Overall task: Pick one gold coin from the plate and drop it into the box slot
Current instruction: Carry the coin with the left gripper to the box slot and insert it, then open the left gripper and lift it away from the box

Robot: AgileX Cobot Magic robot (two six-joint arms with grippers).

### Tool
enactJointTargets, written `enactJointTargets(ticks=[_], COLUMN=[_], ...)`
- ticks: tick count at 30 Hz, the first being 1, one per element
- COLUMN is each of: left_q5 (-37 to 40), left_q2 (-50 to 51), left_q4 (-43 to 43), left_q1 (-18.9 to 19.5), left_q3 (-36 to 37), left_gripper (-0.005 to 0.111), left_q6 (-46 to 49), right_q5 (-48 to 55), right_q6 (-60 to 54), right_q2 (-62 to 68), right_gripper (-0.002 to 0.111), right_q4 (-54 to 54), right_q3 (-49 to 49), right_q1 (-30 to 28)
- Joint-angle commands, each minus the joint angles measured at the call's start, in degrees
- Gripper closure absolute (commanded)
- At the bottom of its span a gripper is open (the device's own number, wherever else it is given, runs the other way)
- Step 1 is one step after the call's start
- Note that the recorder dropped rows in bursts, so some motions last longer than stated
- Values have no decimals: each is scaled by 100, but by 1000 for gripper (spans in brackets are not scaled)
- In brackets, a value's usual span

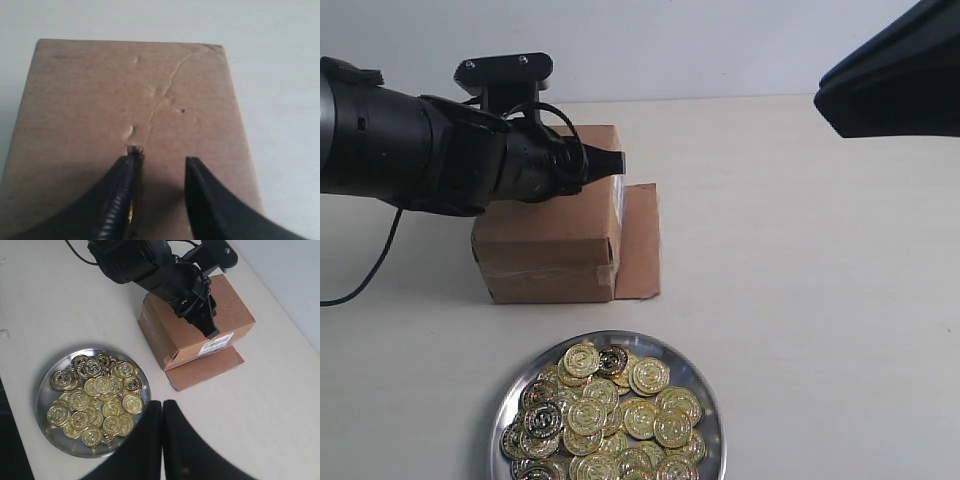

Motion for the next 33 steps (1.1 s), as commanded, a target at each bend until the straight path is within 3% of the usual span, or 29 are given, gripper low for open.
enactJointTargets(ticks=[1,15,18,22,23,26,29,33], left_q5=[-19,33,43,43,32,-2,47,45], left_q2=[34,-619,-938,-1495,-1654,-2319,-3161,-3896], left_q4=[-38,-38,-38,-38,-38,-38,-38,-38], left_q1=[-19,-19,-43,-264,-357,-719,-1100,-1309], left_q3=[-14,-14,-14,-14,-14,-14,76,215], left_gripper=[49,48,63,102,106,107,107,107], left_q6=[22,118,293,974,1290,2024,2169,2342], right_q5=[-11,-11,-11,-11,-11,-51,-222,-244], right_q6=[10,10,10,10,10,-55,-55,-1], right_q2=[-14,-14,-14,-14,-14,-14,-14,-14], right_gripper=[108,108,108,108,108,108,108,108], right_q4=[-20,-32,-32,-32,-49,-269,-400,-375], right_q3=[11,11,11,11,11,11,11,11], right_q1=[6,6,6,6,6,6,6,6])
